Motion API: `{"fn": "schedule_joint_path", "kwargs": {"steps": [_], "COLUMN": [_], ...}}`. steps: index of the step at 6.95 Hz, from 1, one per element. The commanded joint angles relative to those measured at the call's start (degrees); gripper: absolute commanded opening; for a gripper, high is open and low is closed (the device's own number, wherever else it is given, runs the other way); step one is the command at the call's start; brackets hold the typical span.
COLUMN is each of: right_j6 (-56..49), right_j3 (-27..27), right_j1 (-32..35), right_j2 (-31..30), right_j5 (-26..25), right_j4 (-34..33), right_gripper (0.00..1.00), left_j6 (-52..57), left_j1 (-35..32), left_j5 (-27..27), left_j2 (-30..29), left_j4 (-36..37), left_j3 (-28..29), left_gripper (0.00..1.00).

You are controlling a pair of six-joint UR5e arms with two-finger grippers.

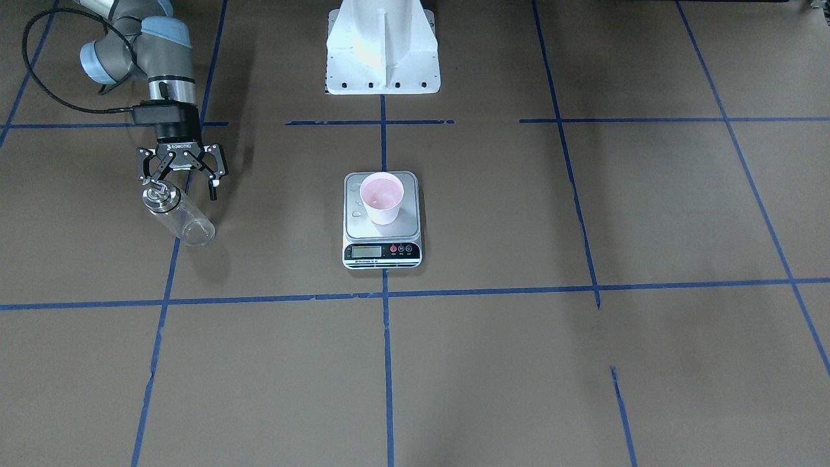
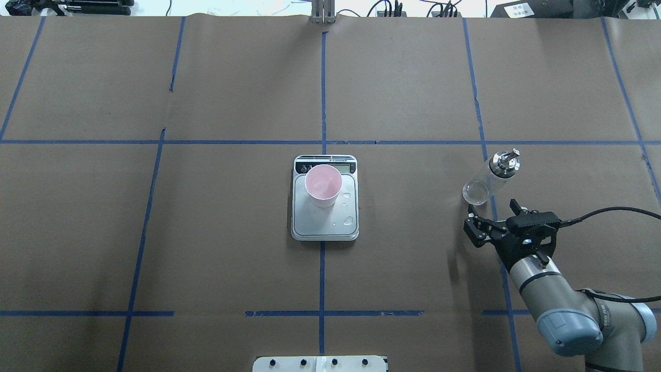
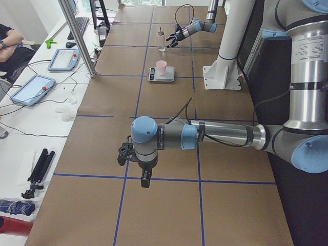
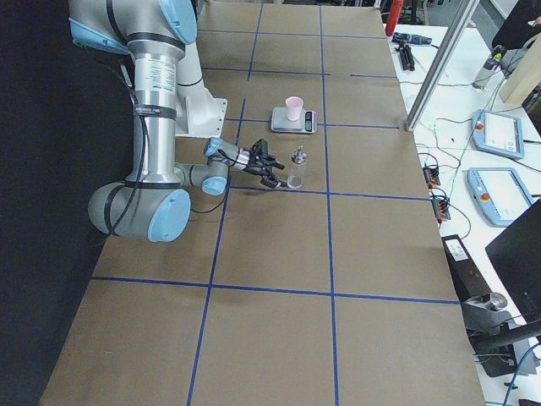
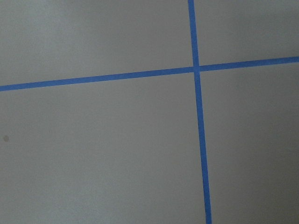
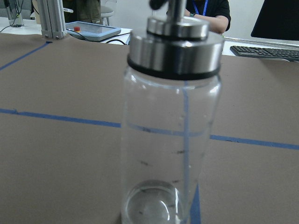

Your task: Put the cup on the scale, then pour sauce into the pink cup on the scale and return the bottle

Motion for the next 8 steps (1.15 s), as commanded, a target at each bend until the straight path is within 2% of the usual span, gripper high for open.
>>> {"fn": "schedule_joint_path", "kwargs": {"steps": [1,2,3,4,5,6,7,8], "right_j6": [-0.68,-1.12,-2.35,-6.88,-11.37,-17.33,-25.22,-31.04], "right_j3": [4.24,7.67,7.53,6.40,3.08,-1.56,-6.92,-9.76], "right_j1": [-0.16,0.02,0.19,0.28,3.50,10.93,21.36,31.47], "right_j2": [-6.34,-10.99,-13.91,-17.07,-18.41,-18.25,-17.46,-17.20], "right_j5": [1.99,3.13,3.49,5.32,8.56,17.21,28.26,39.68], "right_j4": [0.03,0.03,1.43,8.75,16.04,22.56,29.06,31.82], "right_gripper": [1.00,1.00,1.00,1.00,1.00,1.00,1.00,1.00], "left_j6": [0.01,0.01,0.01,0.01,0.01,0.10,0.10,0.10], "left_j1": [0.04,0.04,-0.05,0.04,0.04,-0.05,0.04,0.04], "left_j5": [-0.92,-0.92,-1.18,-1.19,-1.19,-1.19,-1.19,-1.27], "left_j2": [0.10,0.28,0.28,0.28,0.28,0.28,0.28,0.36], "left_j4": [0.00,0.00,0.00,0.00,0.00,0.00,-0.08,0.00], "left_j3": [-0.06,-0.06,-0.15,-0.15,-0.23,-0.15,-0.23,-0.32], "left_gripper": [1.00,1.00,1.00,1.00,1.00,1.00,1.00,1.00]}}
